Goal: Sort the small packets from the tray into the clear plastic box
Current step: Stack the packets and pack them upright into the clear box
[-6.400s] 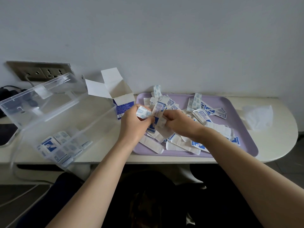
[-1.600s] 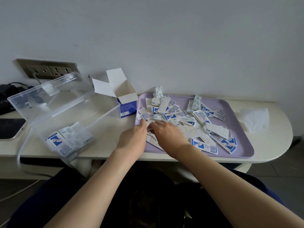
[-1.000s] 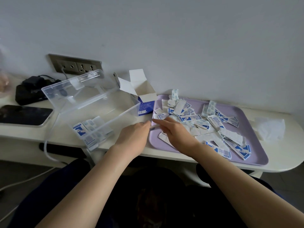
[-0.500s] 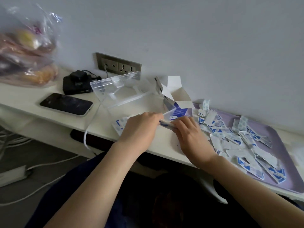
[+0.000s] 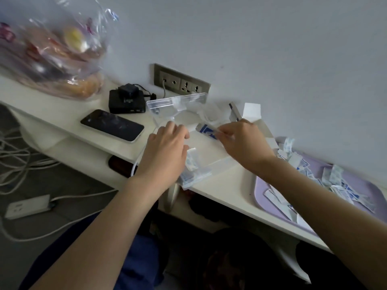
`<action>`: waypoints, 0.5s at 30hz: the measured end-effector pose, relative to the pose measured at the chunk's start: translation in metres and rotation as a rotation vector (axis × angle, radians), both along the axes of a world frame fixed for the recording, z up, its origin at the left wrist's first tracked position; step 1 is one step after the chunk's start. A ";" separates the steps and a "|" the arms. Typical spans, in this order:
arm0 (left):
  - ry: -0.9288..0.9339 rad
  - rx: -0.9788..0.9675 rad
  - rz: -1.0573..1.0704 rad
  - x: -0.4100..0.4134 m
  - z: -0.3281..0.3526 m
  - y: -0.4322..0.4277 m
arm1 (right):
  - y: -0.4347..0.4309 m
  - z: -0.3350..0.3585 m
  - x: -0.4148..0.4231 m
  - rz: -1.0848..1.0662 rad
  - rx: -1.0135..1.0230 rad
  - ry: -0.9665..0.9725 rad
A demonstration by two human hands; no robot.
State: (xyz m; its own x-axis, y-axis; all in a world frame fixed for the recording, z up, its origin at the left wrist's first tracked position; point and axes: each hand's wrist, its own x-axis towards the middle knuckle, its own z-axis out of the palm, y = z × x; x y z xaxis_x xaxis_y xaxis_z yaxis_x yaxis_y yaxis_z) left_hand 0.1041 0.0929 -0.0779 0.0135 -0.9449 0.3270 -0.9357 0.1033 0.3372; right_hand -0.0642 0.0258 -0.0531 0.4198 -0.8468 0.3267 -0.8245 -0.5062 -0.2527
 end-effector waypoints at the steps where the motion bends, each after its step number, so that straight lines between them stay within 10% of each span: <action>1: -0.037 0.039 0.020 0.004 -0.004 0.000 | -0.007 -0.001 0.004 -0.045 0.091 0.018; 15: -0.108 0.196 0.025 0.009 -0.013 0.000 | -0.051 -0.037 0.040 -0.164 0.658 0.446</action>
State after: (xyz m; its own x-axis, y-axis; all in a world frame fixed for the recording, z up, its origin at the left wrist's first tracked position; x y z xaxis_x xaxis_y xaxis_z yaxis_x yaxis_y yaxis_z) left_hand 0.1132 0.0925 -0.0909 0.0127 -0.9903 0.1382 -0.9689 0.0219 0.2464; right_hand -0.0238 -0.0252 -0.0901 0.2470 -0.8690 -0.4288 -0.9687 -0.2327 -0.0865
